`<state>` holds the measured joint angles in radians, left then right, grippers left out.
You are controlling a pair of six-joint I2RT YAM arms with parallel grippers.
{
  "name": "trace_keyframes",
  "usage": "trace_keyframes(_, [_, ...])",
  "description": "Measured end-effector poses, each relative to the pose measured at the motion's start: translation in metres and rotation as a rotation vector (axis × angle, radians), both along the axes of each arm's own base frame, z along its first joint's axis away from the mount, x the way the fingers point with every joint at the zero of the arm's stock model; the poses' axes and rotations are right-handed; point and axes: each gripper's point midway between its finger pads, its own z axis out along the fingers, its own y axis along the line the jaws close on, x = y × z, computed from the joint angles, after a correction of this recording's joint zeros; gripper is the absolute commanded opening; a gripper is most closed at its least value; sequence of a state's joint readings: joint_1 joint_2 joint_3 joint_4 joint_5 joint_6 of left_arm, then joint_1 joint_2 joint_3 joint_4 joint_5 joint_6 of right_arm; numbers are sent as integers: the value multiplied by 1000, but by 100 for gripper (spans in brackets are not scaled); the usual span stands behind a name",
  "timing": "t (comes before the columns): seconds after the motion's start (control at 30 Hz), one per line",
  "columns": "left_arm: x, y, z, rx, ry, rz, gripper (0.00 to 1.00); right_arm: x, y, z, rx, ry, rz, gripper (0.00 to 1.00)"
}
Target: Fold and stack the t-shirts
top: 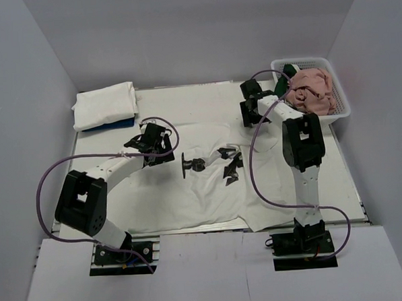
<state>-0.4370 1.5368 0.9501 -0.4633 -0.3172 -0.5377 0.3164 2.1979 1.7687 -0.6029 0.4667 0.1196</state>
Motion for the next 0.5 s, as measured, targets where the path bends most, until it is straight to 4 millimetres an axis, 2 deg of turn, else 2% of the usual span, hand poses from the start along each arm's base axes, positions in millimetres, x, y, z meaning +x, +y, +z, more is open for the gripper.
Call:
trace_keyframes(0.07, [1,-1,-4,5,7,-15,100,-1,-5,-15,-3,47,29,77])
trace_keyframes(0.13, [1,-2,-11,13,21,-27,100,4,-6,-14,7,59,64,68])
trace_keyframes(0.17, [1,-2,-15,18,31,-31,100,6,-3,-14,22,62,82,53])
trace_keyframes(0.23, [-1,-1,-25,31,59,-36,100,7,2,-19,50,78,117,35])
trace_keyframes(0.27, [-2,-1,-30,39,74,-38,100,6,5,-23,69,91,128,22])
trace_keyframes(0.37, [-6,2,-44,55,116,-37,100,6,16,-29,135,102,156,0])
trace_keyframes(0.5, [-4,0,-44,51,114,-37,100,7,23,-30,218,95,159,0])
